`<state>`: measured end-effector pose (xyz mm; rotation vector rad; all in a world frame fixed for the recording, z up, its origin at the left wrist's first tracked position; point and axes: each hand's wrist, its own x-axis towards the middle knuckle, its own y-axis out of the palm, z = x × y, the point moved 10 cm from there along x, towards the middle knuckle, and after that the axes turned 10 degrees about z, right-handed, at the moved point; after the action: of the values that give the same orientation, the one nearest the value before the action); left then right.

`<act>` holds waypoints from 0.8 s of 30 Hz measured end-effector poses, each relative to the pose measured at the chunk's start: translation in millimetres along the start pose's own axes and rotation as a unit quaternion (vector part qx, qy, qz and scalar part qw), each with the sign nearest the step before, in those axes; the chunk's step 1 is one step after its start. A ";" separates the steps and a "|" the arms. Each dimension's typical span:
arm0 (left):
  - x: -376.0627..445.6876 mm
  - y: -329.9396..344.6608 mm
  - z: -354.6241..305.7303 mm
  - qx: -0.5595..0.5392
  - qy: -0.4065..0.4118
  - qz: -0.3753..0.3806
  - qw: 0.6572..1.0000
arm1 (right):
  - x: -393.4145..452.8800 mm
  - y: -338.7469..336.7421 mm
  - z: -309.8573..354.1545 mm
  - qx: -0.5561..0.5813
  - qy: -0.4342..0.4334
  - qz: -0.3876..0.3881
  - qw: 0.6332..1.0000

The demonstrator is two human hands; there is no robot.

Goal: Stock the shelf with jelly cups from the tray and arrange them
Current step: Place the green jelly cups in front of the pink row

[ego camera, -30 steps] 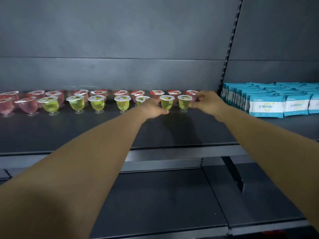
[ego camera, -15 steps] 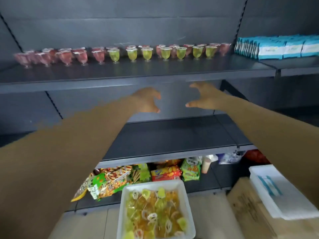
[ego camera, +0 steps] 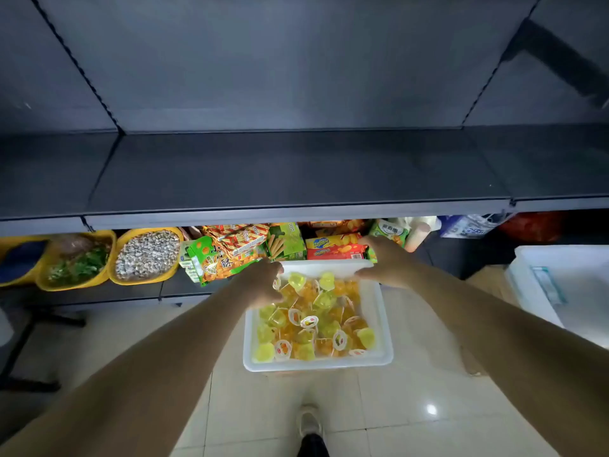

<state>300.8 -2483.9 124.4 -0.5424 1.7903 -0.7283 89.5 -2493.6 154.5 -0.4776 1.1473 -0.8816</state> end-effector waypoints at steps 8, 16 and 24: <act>172.8 90.0 56.7 0.016 0.005 0.034 0.999 | 150.6 150.9 -78.4 -0.002 0.005 0.134 0.991; 304.9 156.4 92.6 -0.221 -0.091 -0.004 0.971 | 270.5 198.7 -140.9 0.173 0.087 0.058 0.979; 359.3 201.1 127.3 -0.481 -0.231 -0.057 0.844 | 325.9 228.1 -168.6 0.310 0.182 -0.009 0.933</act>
<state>303.9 -2610.1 -287.6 -1.3645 1.5601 0.3040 60.0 -2604.1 -262.2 0.2053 1.1185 -1.3201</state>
